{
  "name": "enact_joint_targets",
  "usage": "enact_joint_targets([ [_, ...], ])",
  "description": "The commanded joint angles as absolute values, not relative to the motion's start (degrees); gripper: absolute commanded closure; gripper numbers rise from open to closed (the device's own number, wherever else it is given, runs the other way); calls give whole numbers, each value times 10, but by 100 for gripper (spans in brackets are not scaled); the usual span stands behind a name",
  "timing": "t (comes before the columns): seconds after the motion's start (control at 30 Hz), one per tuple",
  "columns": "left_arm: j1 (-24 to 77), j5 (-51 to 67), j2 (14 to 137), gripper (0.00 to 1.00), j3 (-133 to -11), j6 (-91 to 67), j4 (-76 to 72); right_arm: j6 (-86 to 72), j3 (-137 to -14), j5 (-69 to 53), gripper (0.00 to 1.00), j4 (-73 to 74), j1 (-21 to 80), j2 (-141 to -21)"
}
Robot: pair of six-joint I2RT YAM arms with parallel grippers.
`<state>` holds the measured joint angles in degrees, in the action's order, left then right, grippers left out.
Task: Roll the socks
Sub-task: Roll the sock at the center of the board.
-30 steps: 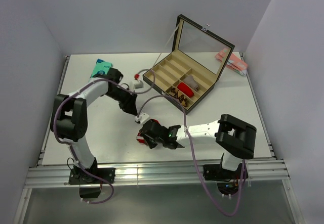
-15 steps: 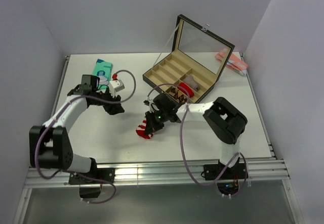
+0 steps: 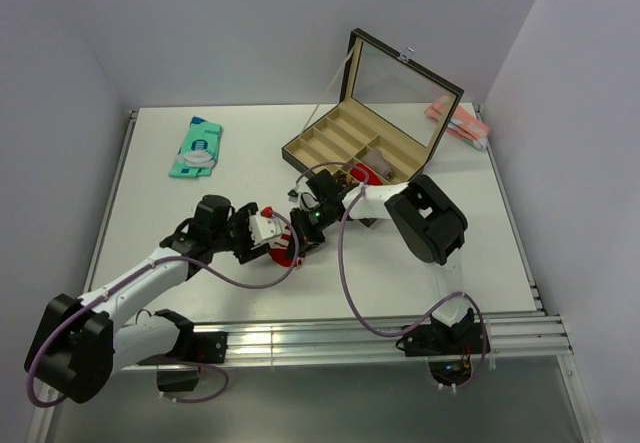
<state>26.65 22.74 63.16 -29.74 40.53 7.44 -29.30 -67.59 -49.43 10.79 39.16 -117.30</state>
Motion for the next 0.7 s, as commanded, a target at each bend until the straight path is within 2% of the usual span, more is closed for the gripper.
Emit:
enact_joint_targets([
  [0.0, 291, 211, 614, 26, -285, 422, 5, -278, -686, -440, 100, 162, 383, -1198],
  [0.2, 369, 201, 564, 26, -221, 463, -23, -274, -689, -439, 100, 165, 377, -1204],
  [0.37, 409, 187, 569, 28, -203, 481, -18, -269, -694, -442, 100, 175, 373, -1215],
  [0.67, 447, 130, 611, 31, -172, 483, -118, -254, -694, -446, 100, 182, 366, -1230],
])
